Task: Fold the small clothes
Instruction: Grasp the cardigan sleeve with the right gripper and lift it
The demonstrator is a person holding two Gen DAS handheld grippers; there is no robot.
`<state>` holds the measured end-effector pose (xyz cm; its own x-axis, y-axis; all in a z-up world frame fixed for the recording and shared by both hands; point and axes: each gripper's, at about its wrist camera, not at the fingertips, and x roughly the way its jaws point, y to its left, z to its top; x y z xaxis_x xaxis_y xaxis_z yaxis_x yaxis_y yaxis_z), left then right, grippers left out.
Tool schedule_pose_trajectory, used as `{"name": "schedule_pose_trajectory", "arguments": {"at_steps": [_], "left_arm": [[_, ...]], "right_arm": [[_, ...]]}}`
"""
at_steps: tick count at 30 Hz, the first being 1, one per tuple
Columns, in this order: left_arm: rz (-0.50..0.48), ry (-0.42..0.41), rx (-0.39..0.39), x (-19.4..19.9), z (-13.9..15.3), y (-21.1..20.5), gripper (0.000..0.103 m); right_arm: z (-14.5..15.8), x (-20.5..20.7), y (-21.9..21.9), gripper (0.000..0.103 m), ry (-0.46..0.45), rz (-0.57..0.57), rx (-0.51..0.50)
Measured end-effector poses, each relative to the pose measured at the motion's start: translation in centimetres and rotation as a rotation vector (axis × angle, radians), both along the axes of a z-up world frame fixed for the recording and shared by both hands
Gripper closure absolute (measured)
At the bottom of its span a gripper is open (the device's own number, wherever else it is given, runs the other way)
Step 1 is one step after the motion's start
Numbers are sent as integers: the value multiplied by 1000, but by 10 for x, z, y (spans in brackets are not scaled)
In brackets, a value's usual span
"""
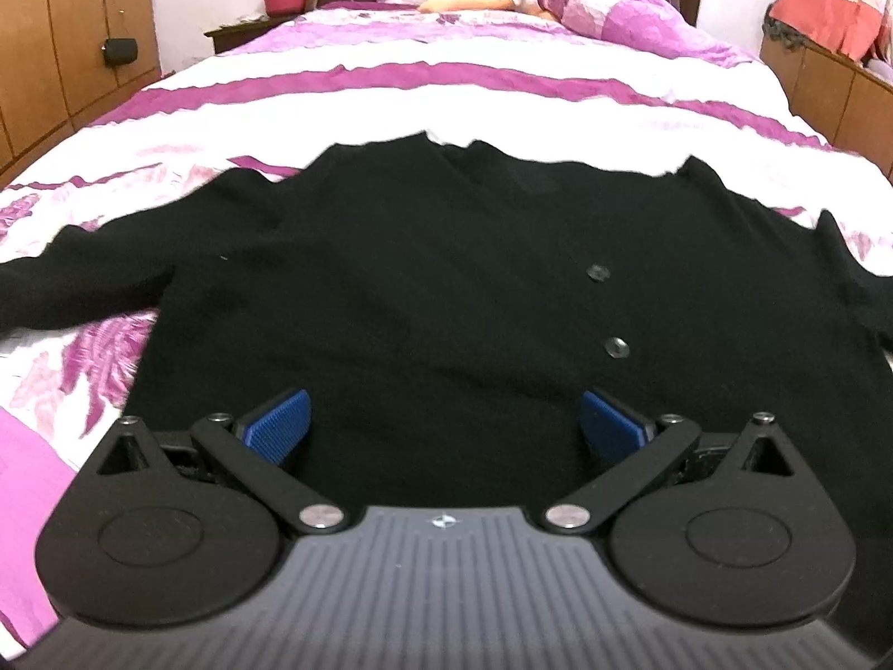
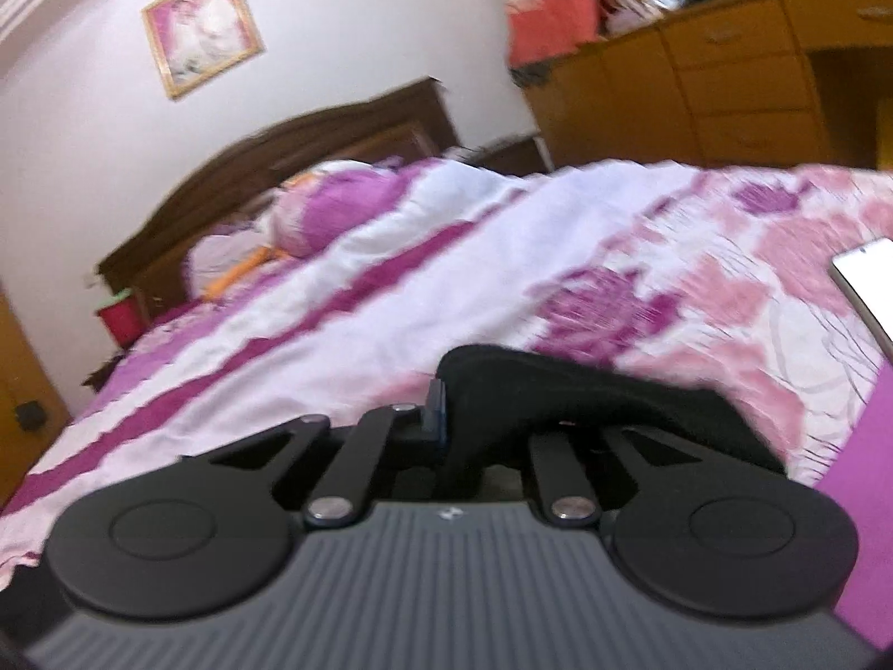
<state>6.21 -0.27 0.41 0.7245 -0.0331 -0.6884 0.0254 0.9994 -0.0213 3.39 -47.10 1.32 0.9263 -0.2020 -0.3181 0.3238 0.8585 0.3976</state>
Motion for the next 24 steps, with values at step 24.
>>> {"name": "schedule_pose_trajectory", "arguments": {"at_steps": [24], "left_arm": [[109, -54, -27, -9, 11, 76, 0]], "right_arm": [[2, 74, 249, 92, 54, 542, -95]]}}
